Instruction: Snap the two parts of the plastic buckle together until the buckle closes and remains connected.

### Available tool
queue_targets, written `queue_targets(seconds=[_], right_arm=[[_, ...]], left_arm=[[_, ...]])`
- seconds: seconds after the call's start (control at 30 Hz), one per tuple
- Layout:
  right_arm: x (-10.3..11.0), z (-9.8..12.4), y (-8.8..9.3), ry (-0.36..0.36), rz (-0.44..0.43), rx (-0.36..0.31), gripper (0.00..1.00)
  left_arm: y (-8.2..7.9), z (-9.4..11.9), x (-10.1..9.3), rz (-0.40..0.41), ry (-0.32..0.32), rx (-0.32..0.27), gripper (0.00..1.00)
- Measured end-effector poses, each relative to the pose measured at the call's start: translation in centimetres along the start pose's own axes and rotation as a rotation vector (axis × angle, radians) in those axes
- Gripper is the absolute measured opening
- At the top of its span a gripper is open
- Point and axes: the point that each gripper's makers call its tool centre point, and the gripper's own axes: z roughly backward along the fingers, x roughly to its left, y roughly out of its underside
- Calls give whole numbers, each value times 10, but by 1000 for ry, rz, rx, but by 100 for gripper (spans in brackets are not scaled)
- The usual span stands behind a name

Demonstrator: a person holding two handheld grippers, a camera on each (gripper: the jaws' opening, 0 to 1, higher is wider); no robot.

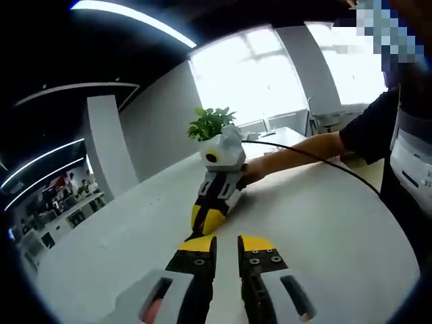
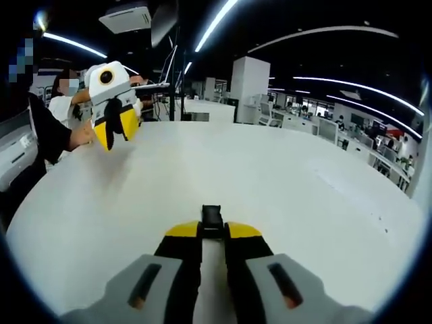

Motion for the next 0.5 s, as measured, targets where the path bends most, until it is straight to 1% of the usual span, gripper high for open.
queue_targets(seconds=[0.5], right_arm=[[-7,0,0,7,6,13,13]], left_arm=[[-3,2,0,-2,-1,-10,12]])
